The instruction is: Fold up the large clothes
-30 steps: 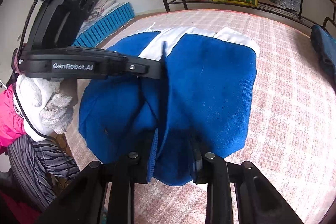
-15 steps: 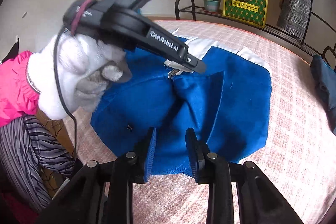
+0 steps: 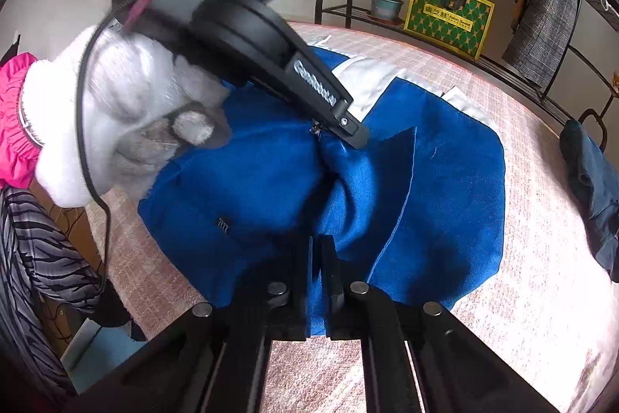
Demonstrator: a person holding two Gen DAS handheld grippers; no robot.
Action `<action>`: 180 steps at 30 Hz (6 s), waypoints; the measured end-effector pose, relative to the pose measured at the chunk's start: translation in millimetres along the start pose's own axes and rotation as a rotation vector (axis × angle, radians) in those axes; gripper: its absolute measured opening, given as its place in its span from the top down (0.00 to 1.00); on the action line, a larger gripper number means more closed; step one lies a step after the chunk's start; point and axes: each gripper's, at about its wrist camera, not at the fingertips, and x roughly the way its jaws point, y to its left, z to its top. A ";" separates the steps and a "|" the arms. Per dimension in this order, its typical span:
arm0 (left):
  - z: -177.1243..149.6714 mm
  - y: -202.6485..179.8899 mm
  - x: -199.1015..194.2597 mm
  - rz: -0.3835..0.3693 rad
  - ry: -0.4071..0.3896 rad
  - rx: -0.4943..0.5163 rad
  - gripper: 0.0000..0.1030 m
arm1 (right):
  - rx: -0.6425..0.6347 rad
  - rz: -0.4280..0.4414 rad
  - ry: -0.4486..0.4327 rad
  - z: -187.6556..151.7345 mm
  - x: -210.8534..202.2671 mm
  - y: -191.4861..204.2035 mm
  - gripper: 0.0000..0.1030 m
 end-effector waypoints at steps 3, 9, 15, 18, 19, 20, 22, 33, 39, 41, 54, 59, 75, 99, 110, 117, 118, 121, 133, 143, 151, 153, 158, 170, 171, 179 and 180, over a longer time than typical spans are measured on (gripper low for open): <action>-0.2 1.0 1.0 -0.006 -0.003 0.006 0.99 | -0.025 0.009 0.001 -4.8 -0.8 1.4 1.00; 1.0 13.9 -24.0 -0.073 -0.029 -0.058 0.99 | 0.026 0.206 -0.014 -9.6 -17.7 -16.9 0.86; -29.7 19.3 -49.6 -0.228 -0.022 -0.224 0.99 | 0.260 0.216 -0.088 3.2 -12.2 -70.5 0.67; -54.4 3.7 -42.1 -0.285 0.016 -0.247 0.99 | 0.338 0.234 -0.092 13.8 5.8 -94.2 0.67; -61.2 -0.8 -38.0 -0.296 0.021 -0.255 0.99 | 0.355 0.243 -0.092 17.0 11.4 -100.4 0.67; -66.2 -4.2 -33.7 -0.301 0.025 -0.268 0.99 | 0.367 0.256 -0.088 21.0 17.0 -105.9 0.67; -72.8 -3.1 -26.9 -0.318 0.019 -0.318 0.99 | 0.376 0.271 -0.070 29.2 30.6 -113.0 0.67; -79.6 27.7 -29.1 -0.490 -0.063 -0.533 0.90 | 0.361 0.322 0.000 48.1 72.8 -102.2 0.87; -76.7 22.6 -32.4 -0.482 -0.108 -0.506 0.58 | 0.428 0.345 -0.003 40.4 77.2 -115.5 0.98; -74.0 20.5 -31.5 -0.454 -0.103 -0.485 0.58 | 0.430 0.347 -0.005 40.4 77.7 -115.4 0.98; -87.3 -6.4 -50.0 -0.330 -0.200 -0.363 1.00 | 0.419 0.290 -0.045 44.2 67.3 -110.0 1.00; -85.1 -10.6 -46.0 -0.316 -0.176 -0.323 1.00 | 0.451 0.254 -0.025 40.8 72.3 -112.8 1.00; -98.4 141.8 -127.7 -0.038 -0.319 -0.510 0.69 | 0.458 0.127 -0.080 9.6 12.9 -129.6 0.72; -86.6 238.8 -95.2 -0.306 -0.223 -0.836 0.32 | 0.703 0.236 -0.084 -22.3 18.9 -197.8 0.23; -72.8 252.9 -49.6 -0.436 -0.160 -0.911 0.32 | 0.773 0.362 -0.025 -18.3 66.8 -207.5 0.18; -63.8 242.1 -30.5 -0.447 -0.116 -0.855 0.33 | 0.828 0.454 -0.036 -14.8 82.8 -212.4 0.23; -63.9 242.5 -30.1 -0.452 -0.114 -0.855 0.33 | 0.830 0.471 -0.038 -14.0 85.1 -211.9 0.25; -65.2 243.7 -28.2 -0.460 -0.101 -0.854 0.33 | 0.814 0.512 -0.024 -8.8 95.2 -207.3 0.33; -60.1 230.4 -40.1 -0.318 -0.082 -0.724 0.43 | 0.767 0.531 0.014 0.8 101.0 -194.9 0.41; -69.8 240.3 -25.4 -0.431 -0.140 -0.809 0.28 | 0.770 0.569 0.003 -0.4 113.1 -197.8 0.41; -63.6 225.8 -24.3 -0.382 -0.118 -0.764 0.48 | 0.756 0.584 0.002 5.1 110.0 -189.5 0.56; -63.1 221.5 -24.9 -0.351 -0.125 -0.741 0.48 | 0.734 0.558 0.008 8.9 109.9 -185.1 0.56; -58.7 209.4 -29.1 -0.254 -0.133 -0.691 0.50 | 0.734 0.509 0.028 15.2 115.1 -177.6 0.52; -42.2 144.8 -69.3 -0.057 -0.210 -0.492 0.70 | 0.518 0.244 0.046 58.1 73.5 -138.1 0.70; -42.0 136.9 -73.7 -0.040 -0.219 -0.471 0.71 | 0.488 0.215 0.048 62.6 68.3 -131.5 0.70; -49.7 74.4 -103.1 0.005 -0.288 -0.343 0.74 | 0.345 0.008 0.055 79.0 31.1 -87.1 0.72; -52.6 68.0 -106.9 0.006 -0.295 -0.329 0.74 | 0.335 -0.009 0.050 76.6 24.6 -85.6 0.73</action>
